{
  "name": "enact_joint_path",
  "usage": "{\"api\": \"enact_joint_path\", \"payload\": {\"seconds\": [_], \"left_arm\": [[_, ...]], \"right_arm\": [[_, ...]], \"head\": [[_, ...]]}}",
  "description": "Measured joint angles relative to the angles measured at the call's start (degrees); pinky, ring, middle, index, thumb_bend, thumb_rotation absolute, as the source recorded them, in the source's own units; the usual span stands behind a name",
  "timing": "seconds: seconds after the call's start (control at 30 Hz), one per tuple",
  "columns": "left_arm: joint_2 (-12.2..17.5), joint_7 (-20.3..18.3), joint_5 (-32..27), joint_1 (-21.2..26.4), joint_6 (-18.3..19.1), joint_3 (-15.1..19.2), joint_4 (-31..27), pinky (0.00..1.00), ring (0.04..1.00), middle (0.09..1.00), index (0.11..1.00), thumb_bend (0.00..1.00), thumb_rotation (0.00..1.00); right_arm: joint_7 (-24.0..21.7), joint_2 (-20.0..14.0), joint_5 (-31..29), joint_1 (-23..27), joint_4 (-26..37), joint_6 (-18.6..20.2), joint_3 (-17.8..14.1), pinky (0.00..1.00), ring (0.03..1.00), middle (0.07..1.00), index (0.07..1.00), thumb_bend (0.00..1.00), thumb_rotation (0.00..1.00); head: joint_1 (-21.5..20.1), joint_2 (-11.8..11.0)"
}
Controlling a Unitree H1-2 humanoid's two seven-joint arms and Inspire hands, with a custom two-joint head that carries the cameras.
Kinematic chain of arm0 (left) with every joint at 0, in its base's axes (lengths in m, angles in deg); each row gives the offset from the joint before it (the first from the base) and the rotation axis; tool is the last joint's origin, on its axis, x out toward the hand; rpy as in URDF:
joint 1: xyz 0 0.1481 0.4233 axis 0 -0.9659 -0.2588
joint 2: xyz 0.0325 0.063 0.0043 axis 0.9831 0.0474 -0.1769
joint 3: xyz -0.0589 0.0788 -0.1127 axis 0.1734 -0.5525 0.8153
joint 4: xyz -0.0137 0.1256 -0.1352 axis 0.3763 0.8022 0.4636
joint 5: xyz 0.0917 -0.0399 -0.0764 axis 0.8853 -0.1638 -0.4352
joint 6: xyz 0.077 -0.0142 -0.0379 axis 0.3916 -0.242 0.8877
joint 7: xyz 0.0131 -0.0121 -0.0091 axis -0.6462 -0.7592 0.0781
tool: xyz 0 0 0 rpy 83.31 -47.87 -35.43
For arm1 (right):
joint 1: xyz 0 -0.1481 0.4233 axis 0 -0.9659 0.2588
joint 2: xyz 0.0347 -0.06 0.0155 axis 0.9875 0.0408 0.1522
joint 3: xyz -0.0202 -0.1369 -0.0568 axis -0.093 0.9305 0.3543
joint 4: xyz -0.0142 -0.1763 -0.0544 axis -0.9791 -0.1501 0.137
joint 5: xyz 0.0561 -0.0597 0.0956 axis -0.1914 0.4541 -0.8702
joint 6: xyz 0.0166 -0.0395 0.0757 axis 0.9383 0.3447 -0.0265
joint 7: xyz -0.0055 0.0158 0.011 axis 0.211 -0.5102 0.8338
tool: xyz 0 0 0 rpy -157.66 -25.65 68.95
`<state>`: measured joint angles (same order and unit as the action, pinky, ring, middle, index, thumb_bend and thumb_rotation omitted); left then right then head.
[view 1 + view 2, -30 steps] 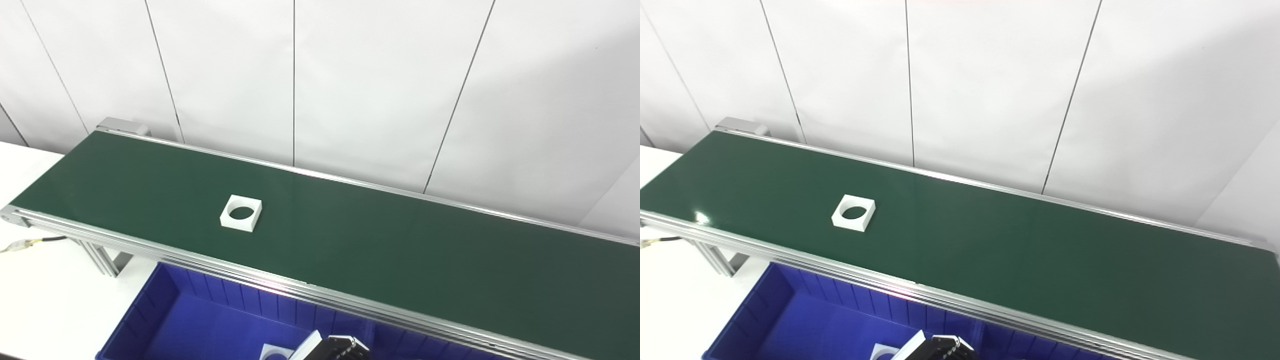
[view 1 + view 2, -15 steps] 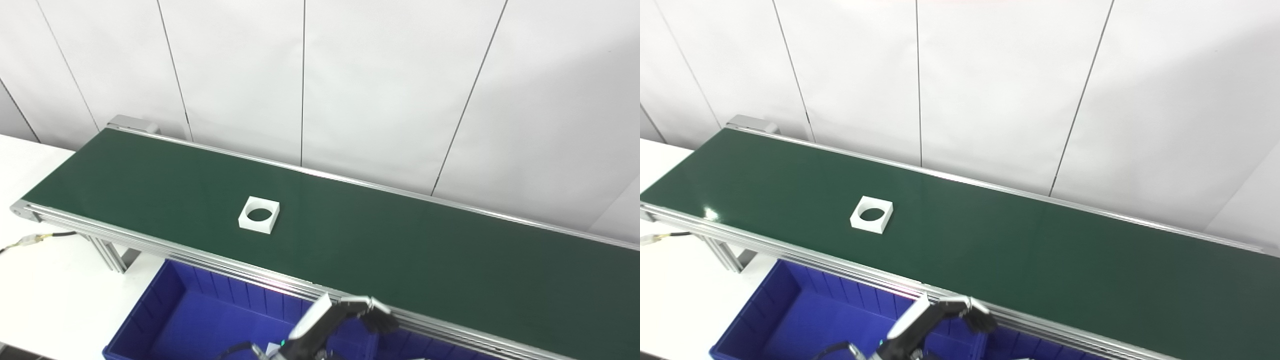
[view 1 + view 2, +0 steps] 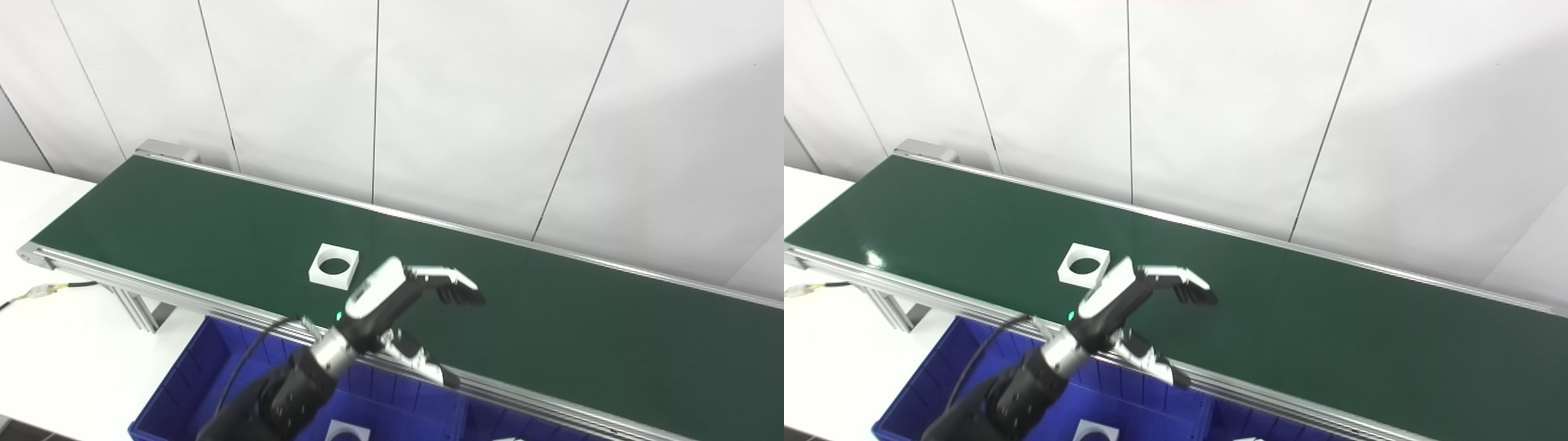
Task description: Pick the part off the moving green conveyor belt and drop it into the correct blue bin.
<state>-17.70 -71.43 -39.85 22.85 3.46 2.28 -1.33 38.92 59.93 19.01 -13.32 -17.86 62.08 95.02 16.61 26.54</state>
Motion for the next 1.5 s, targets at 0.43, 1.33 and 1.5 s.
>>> {"api": "enact_joint_path", "payload": {"seconds": [0.43, 1.33, 1.5], "left_arm": [[3.76, 0.75, 19.15, 10.97, 3.83, -1.57, 16.74, 0.54, 0.591, 0.651, 0.651, 1.00, 0.04], [1.18, -0.23, 21.11, 19.74, 14.34, -8.77, 32.17, 0.89, 0.928, 0.951, 0.868, 1.00, 0.18], [1.18, -0.71, 21.11, 20.18, 15.24, -10.35, 32.16, 0.90, 0.945, 0.960, 0.867, 1.00, 0.22]], "right_arm": [[1.71, 0.00, 0.77, -0.04, 0.02, 0.00, 1.04, 0.47, 0.535, 0.571, 0.544, 0.88, 0.04], [4.79, 0.44, 1.15, -0.61, 0.15, 0.00, 3.29, 0.46, 0.533, 0.569, 0.539, 0.89, 0.02], [5.40, 0.52, 1.16, -0.61, 0.16, 0.00, 3.60, 0.46, 0.534, 0.569, 0.538, 0.90, 0.02]], "head": [[-1.05, 0.18], [-3.60, 0.26], [-3.69, 0.53]]}}
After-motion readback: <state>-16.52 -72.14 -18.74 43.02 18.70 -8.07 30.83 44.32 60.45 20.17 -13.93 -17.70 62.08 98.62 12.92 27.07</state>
